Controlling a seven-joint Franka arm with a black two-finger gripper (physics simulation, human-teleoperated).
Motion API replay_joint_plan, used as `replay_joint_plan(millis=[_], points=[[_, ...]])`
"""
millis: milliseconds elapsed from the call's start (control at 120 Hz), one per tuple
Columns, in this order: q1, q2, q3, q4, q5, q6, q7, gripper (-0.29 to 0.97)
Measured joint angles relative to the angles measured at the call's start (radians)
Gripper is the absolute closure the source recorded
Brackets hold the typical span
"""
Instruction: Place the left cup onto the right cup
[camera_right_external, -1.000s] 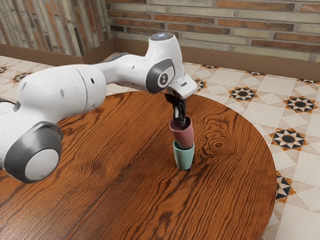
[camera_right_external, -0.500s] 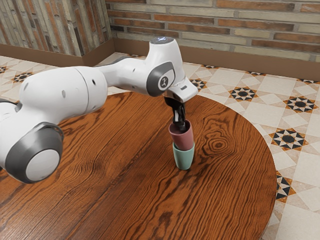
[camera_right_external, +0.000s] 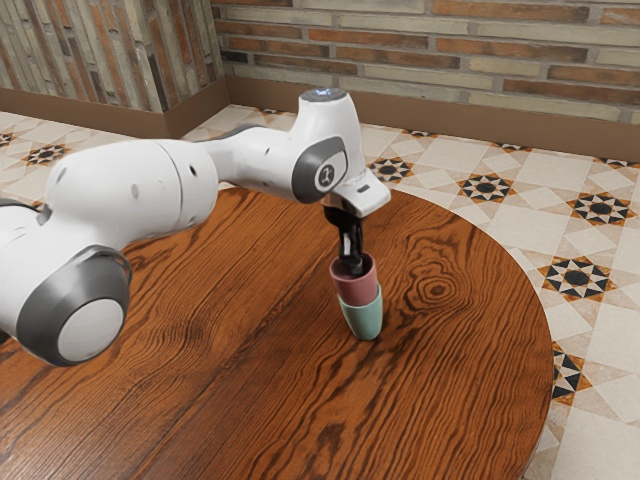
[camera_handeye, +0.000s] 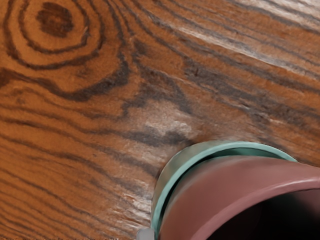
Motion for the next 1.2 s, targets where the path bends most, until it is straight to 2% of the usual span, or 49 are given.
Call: replay_joint_plan(millis=[175,383,758,1200], points=[[-0.005,-0.002,0.0,0.003,0.005,-0.004,0.004,0.31],[-0.006,-0.011,0.0,0.003,0.007,-0.009,0.01,0.12],[-0.01,-0.07,0.003,-0.003,0.033,-0.04,0.016,0.02],[-0.012,-0.211,0.008,-0.077,0.128,-0.092,0.011,0.0]])
